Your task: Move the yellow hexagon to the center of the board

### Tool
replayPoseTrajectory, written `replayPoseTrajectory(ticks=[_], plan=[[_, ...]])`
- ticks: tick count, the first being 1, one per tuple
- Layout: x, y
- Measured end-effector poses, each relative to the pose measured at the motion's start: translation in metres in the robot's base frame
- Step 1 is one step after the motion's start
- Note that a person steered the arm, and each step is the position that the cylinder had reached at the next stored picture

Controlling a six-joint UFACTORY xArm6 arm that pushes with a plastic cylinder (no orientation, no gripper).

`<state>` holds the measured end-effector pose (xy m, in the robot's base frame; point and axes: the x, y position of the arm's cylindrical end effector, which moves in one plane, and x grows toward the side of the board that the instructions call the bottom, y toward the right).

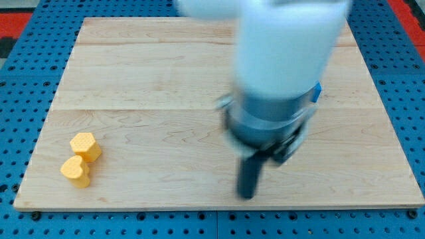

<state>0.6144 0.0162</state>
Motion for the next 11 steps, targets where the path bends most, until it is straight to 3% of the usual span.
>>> replayPoseTrajectory(ticks=[1, 2, 4, 6, 7, 9, 11], plan=[[0.004, -0.036], [0.004, -0.147], [-0.043, -0.258], [-0.100, -0.251], [-0.138, -0.215], [-0.191, -0.065], [-0.193, -0.068]])
